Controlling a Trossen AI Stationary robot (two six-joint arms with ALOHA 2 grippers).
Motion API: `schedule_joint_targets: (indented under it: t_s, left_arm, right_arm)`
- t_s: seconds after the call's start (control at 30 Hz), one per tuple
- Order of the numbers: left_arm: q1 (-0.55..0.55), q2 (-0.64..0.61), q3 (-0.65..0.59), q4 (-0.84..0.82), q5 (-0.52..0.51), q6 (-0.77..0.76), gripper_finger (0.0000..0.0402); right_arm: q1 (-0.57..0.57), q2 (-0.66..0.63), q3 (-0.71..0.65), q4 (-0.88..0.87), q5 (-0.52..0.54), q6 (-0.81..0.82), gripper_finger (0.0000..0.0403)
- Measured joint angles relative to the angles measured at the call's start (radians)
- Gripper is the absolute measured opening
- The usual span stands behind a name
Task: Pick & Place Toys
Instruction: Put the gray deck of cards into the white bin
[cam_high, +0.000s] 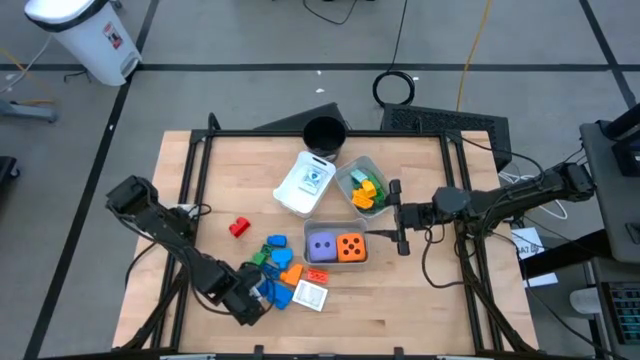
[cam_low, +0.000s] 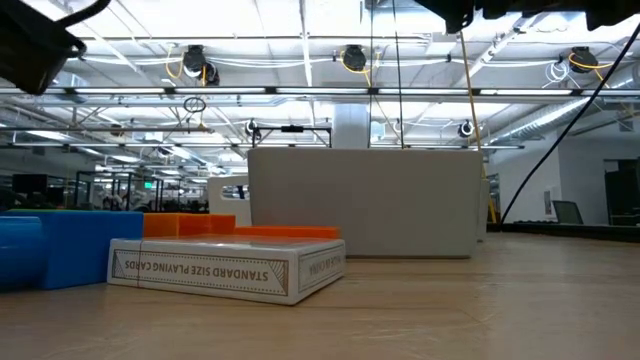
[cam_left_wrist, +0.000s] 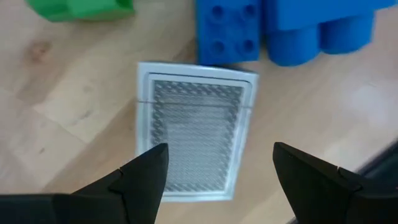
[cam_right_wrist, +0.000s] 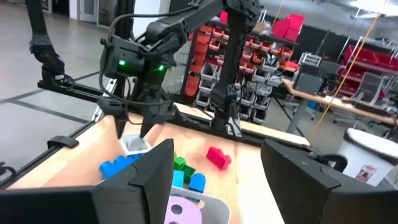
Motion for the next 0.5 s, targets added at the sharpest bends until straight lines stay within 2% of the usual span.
schedule_joint_targets:
  t_s: [0.1, 0.3, 0.43, 0.5]
  left_arm:
    - [-0.01, 0.001, 0.0, -0.001, -0.008, -0.003, 0.0296]
    - [-0.009, 0.001, 0.0, -0.017, -0.101, -0.01, 0.0296]
    - [0.024, 0.001, 0.0, -0.031, 0.008, -0.025, 0.0297]
    - [0.03, 0.001, 0.0, -0.03, 0.026, -0.025, 0.0297]
  right_arm:
    - [0.0, 0.0, -0.001, -0.014, 0.0, 0.002, 0.0215]
    - [0.0, 0.0, -0.001, -0.01, 0.0, 0.0, 0.0215]
    - [0.0, 0.0, -0.001, -0.01, 0.0, -0.009, 0.0215]
    - [0.0, 0.0, -0.001, -0.009, 0.0, -0.01, 0.0215]
